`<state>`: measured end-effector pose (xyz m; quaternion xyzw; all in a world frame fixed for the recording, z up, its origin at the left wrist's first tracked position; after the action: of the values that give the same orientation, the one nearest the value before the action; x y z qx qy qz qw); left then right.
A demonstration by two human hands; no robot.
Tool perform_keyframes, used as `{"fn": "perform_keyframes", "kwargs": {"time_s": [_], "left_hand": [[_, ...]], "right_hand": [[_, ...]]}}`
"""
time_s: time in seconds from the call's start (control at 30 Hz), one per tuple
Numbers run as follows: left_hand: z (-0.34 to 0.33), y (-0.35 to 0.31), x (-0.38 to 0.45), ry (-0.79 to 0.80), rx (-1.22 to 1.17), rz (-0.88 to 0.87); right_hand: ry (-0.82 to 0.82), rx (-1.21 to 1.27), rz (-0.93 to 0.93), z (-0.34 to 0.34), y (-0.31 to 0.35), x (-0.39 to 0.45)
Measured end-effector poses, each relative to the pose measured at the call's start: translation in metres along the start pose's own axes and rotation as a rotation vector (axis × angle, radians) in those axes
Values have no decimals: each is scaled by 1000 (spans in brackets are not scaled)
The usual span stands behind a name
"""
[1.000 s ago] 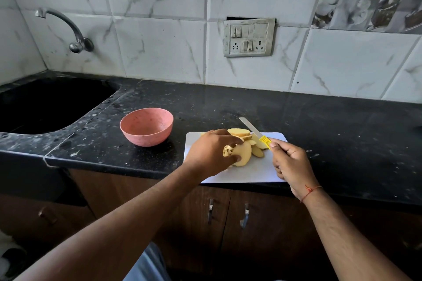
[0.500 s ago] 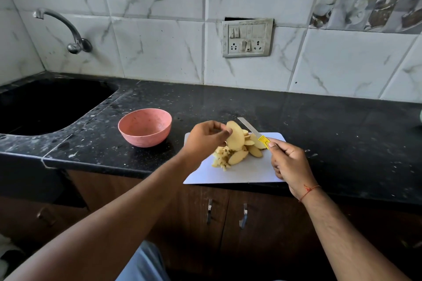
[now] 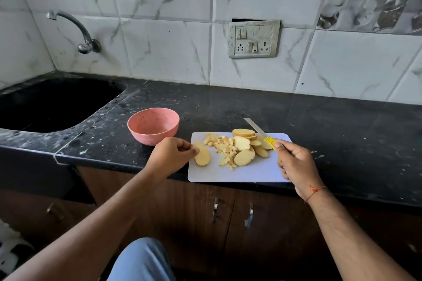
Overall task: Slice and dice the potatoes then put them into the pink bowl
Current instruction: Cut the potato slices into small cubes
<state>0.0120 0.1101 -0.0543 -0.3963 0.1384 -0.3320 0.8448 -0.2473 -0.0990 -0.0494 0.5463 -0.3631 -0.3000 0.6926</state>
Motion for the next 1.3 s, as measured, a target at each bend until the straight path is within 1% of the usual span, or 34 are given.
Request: {"fn": "perform_keyframes", "kwargs": {"time_s": [0.07,0.17,0.23,0.33,0.4,0.5,0.67,0.9,1.3], "left_hand": [[3,9,-4,-2,75,-68],[-1,12,-8,47,161,-163],[-2,15,-9,53,217,-204],[0,17,-12,99,267,-224],[1,16,-12,128,289,-234],[-1,13,-11,106,282,-248],[0,16,-13,82,249,-284],[-1,19,-14,53,209,-306],[2,16,-5,134,199,-241]], "right_hand": [[-11,-32,20,-3,-1,0],[-17,-116,40,-3,-8,2],[-17,-180,51,-6,-10,2],[-23,-329,92,-13,-5,-2],[30,-480,151,-26,3,-12],[79,-665,245,-51,19,-33],[140,-896,370,-87,42,-61],[239,-1099,354,-102,52,-75],[386,-1245,324,-115,59,-70]]}}
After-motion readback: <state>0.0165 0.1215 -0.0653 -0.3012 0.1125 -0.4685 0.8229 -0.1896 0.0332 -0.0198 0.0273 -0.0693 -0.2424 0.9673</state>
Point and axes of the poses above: each hand's wrist, its own x-axis towards the middle knuckle, its own z-axis out of the back of the hand, y = z × x, the point moved 1 cm from there along x, towards the middle knuckle, and after that the axes turned 2 degrees about y, right-handed, at the moved point
